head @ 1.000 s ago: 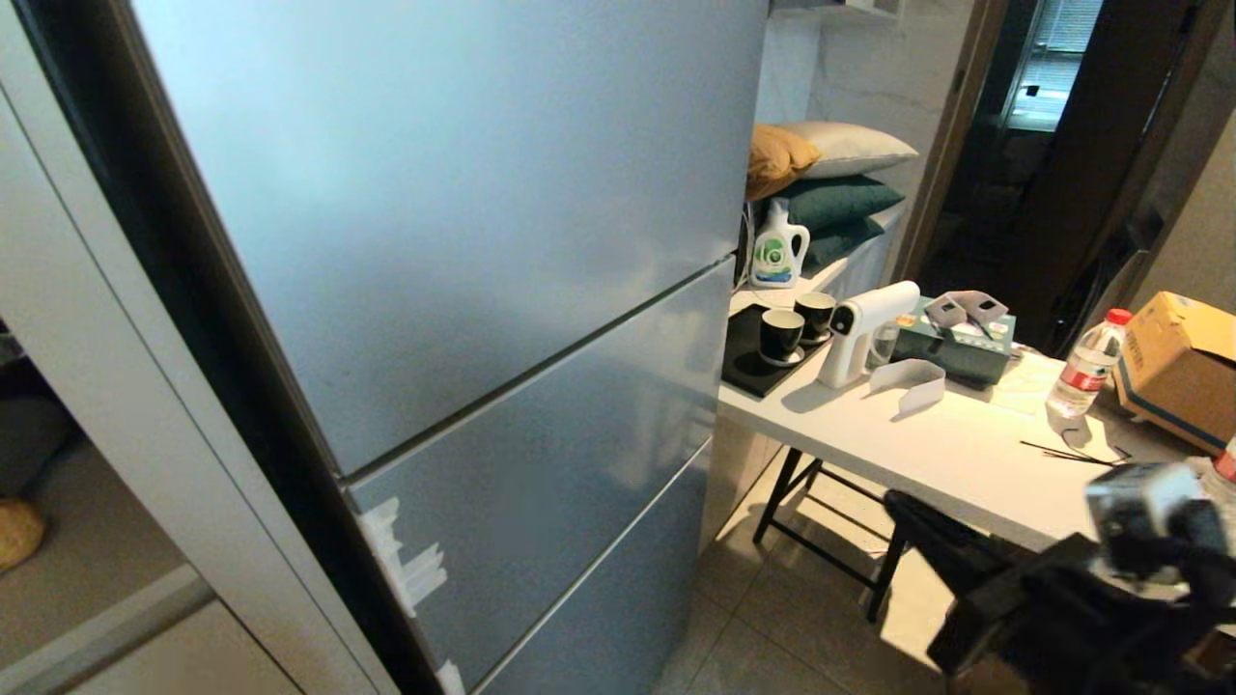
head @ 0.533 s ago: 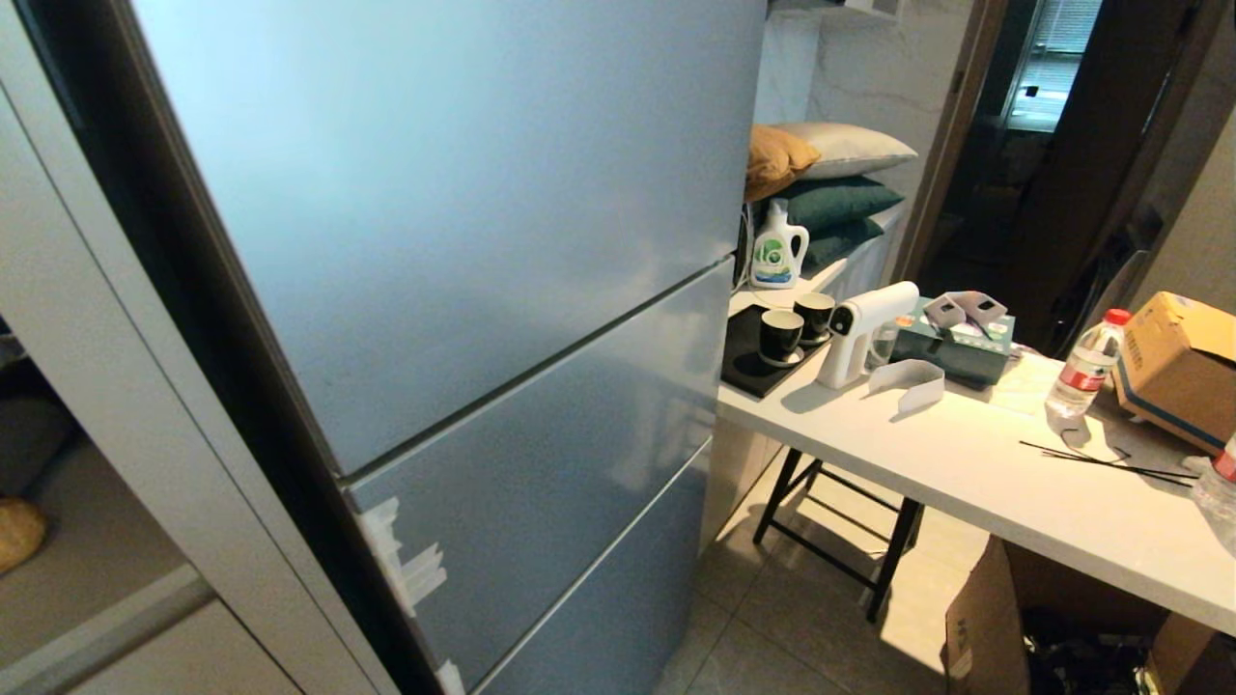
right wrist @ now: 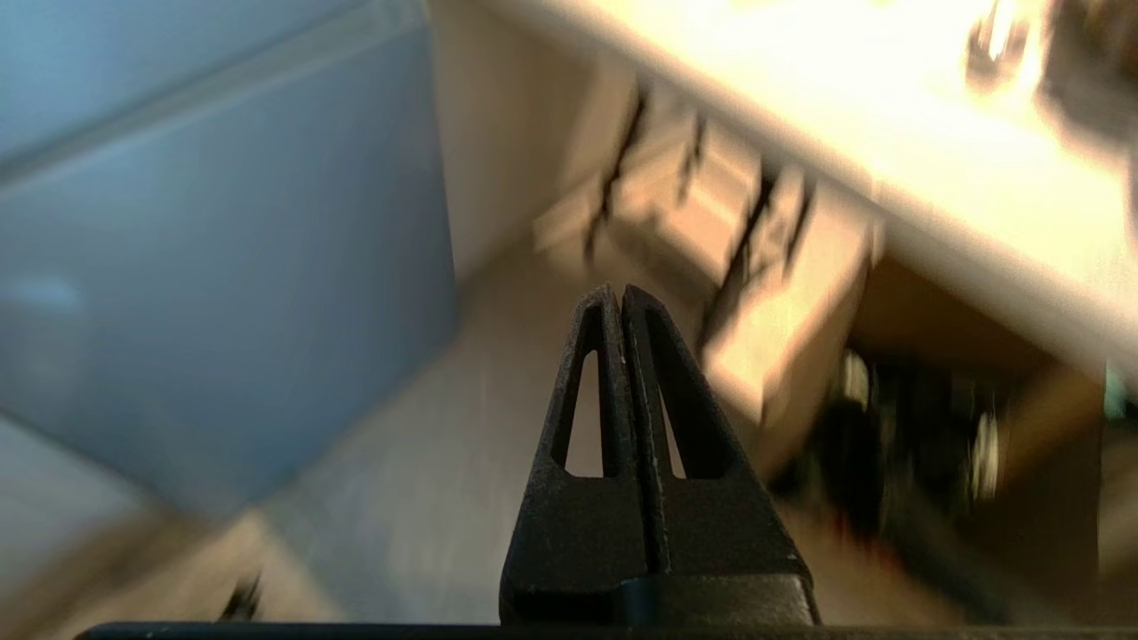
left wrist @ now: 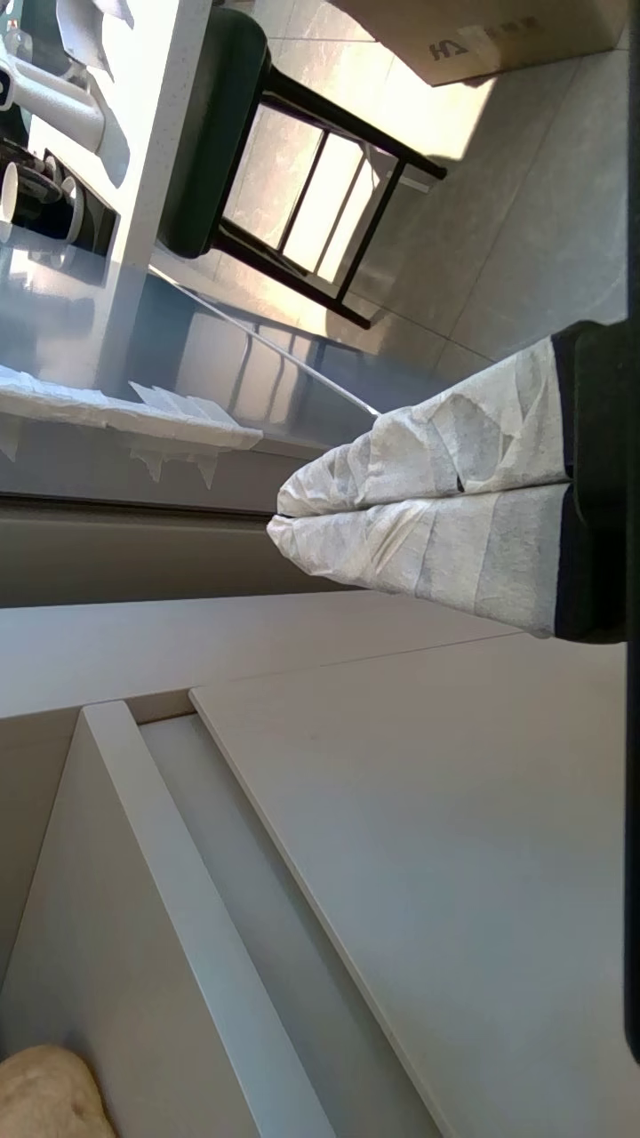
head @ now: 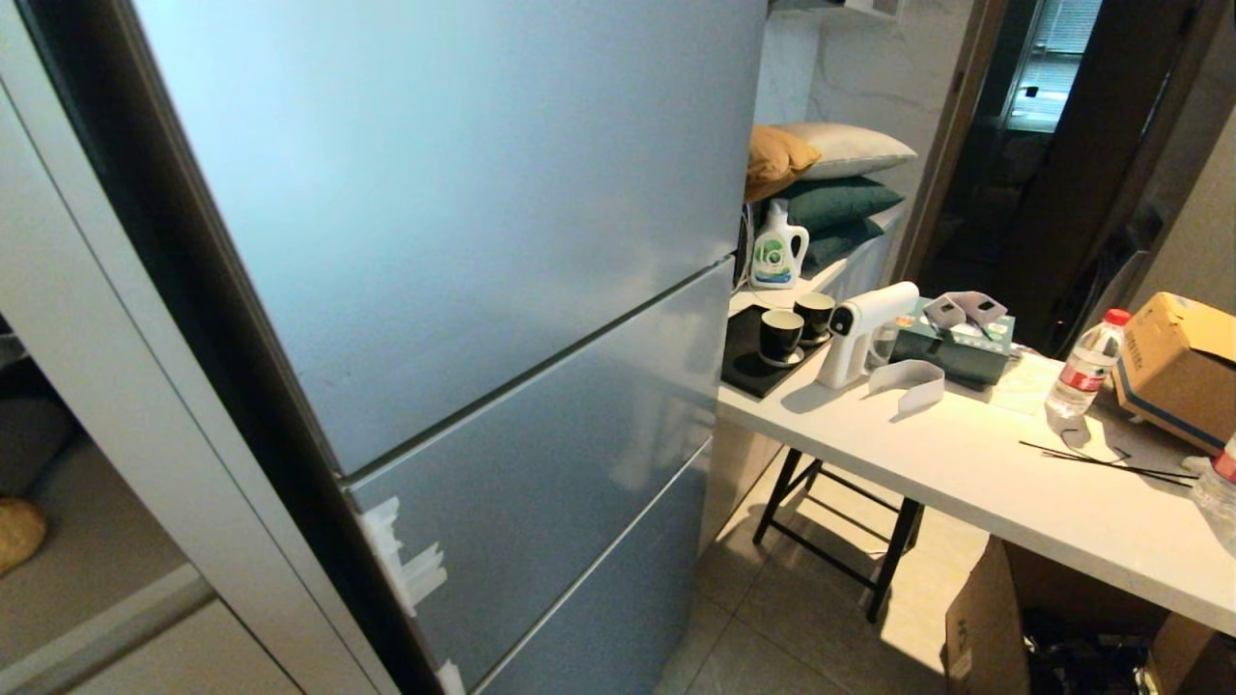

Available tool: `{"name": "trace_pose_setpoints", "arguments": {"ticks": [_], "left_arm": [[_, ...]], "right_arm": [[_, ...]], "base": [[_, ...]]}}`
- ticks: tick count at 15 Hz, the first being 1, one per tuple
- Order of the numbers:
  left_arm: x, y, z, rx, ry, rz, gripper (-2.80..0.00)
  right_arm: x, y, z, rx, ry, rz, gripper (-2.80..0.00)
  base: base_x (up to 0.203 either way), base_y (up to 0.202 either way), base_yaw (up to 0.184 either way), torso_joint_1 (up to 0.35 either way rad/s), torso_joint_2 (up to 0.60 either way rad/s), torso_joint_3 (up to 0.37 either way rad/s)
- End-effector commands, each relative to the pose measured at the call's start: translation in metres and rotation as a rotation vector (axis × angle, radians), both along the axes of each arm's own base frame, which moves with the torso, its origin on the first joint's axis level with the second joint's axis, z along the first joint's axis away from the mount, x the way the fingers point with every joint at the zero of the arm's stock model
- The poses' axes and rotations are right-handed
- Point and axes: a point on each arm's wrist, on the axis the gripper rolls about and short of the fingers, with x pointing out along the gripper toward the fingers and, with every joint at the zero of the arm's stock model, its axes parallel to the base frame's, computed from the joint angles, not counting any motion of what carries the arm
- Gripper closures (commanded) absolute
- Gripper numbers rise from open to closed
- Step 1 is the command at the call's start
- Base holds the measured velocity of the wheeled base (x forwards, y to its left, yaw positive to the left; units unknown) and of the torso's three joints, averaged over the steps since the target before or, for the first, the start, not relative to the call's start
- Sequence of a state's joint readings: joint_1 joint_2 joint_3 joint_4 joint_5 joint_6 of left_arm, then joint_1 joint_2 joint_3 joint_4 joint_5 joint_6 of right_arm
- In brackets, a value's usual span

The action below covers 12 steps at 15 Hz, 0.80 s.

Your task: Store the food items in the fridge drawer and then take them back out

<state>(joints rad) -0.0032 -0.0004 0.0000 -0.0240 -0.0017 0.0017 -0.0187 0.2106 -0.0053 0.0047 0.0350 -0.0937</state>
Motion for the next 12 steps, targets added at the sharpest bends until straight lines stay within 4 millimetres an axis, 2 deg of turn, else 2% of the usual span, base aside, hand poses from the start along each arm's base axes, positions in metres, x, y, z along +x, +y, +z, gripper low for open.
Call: {"name": "trace_pose_setpoints", "arguments": {"ticks": [1,3,12], "left_arm": [[0.0008,0.0,-0.0026,-0.001,0.009,0.0,0.0],[0.0008,0.0,-0.0029,-0.002,0.01,0.0,0.0],[0.0007,0.0,-0.0025,-0.002,0.009,-0.001,0.0]], "right_arm": [[-0.0154,0.0001,-0.0046,-0.013,-0.187,0.027,0.0],[-0.0162,-0.001,-0.0048,0.06,-0.201,-0.009,0.0],[-0.0163,-0.0011,-0.0042,0.078,-0.204,-0.015,0.0]], "base": [[0.0,0.0,0.0,0.0,0.0,0.0],[0.0,0.0,0.0,0.0,0.0,0.0],[0.0,0.0,0.0,0.0,0.0,0.0]]}}
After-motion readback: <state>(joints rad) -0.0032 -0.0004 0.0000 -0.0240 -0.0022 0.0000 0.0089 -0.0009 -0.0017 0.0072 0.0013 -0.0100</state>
